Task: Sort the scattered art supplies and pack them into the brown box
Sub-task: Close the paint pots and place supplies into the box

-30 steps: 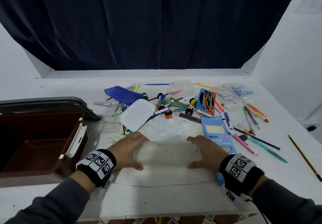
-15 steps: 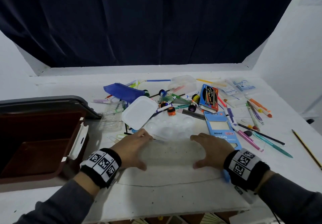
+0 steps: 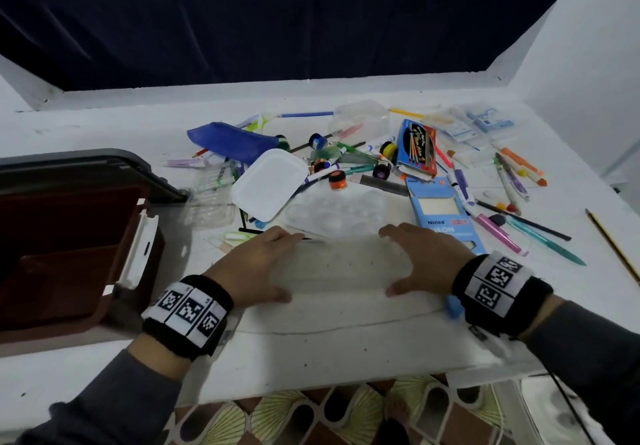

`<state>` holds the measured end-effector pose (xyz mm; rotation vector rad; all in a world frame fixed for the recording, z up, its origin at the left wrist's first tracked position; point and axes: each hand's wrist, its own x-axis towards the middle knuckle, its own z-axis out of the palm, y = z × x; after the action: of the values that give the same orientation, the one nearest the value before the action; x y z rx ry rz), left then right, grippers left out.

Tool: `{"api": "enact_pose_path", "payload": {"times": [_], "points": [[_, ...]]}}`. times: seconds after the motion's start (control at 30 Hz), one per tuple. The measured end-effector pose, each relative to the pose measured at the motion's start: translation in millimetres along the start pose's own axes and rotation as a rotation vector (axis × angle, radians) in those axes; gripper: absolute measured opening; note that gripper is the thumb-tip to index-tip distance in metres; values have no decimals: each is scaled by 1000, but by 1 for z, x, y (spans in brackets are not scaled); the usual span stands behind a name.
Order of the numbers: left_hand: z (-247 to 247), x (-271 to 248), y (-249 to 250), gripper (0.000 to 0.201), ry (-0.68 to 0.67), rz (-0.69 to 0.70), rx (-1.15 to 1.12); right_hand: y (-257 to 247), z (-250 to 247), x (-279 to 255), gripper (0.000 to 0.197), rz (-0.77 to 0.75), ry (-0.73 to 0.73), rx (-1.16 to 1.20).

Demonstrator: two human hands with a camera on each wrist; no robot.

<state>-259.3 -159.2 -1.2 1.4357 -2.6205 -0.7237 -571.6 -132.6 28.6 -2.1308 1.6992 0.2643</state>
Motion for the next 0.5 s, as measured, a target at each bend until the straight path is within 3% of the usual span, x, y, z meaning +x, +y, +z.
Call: {"api": "enact_pose_path", "payload": {"times": [0.1,0.2,0.3,0.37,0.43,0.5], "points": [[-3,-1,6,104,33,13,-27,-1,-11,2,120,-5,-105,8],[-17,7,20,76,205,90,-54,4,-36,3,114,-49,-104,26],[-36,29,30,52,280,149,-38,16,-63,14,80,-91,41,35],[-50,51,36,45,251,137,14,31,-78,33,49,-153,209,-23],[-62,76,43,43,213,135,76,47,-90,59,19,-236,282,-78],[-66,105,48,42,168,136,140,60,-101,86,11,-266,292,-139]]}}
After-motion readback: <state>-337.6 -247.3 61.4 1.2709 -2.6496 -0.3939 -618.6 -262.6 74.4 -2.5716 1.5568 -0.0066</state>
